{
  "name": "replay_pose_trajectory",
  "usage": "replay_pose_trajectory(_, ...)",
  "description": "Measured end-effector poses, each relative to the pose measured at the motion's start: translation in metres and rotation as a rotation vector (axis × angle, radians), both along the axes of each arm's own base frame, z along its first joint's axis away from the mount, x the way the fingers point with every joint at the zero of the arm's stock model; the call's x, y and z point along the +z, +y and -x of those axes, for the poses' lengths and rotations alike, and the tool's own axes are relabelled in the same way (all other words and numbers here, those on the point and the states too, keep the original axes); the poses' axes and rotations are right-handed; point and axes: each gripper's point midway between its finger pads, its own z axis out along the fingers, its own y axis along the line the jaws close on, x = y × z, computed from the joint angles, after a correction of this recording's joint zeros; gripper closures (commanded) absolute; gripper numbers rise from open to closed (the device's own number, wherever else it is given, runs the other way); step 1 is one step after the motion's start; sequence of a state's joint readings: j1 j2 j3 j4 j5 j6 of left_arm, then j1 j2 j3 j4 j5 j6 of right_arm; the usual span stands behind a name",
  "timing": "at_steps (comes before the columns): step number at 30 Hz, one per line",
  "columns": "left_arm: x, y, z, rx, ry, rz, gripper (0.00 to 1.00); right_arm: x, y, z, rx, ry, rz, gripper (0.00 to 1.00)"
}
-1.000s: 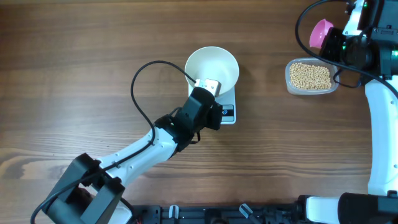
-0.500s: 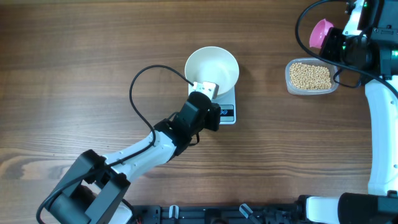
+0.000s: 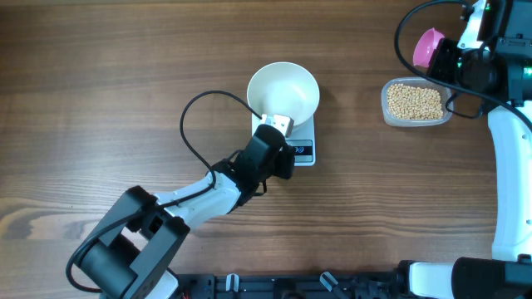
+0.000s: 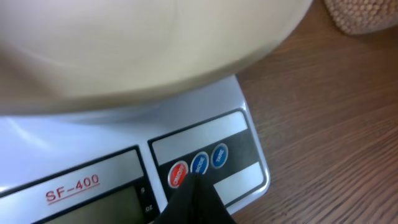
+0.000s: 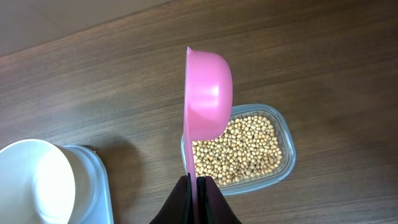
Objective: Scoop item into bowl and weigh 150g on scale
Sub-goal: 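Press the scale's tare button with the left gripper tip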
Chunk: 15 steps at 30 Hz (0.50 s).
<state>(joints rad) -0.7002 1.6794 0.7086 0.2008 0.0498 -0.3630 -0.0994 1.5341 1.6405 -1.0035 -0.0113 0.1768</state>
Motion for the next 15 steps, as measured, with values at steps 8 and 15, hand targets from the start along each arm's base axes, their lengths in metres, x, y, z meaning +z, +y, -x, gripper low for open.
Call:
replay_pose_trajectory(8,-0.0006,0.0032,-0.0023,0.014,-0.01,-0.016,0.96,0.0001,0.0001,0.0001,0.0,0.0,0.0,0.96)
replay_pose_trajectory(15,-0.0066,0.0036,-0.0038,0.019,-0.008,-0.024,0.96,0.0,0.0001,0.0,0.0,0.0,0.0,0.96)
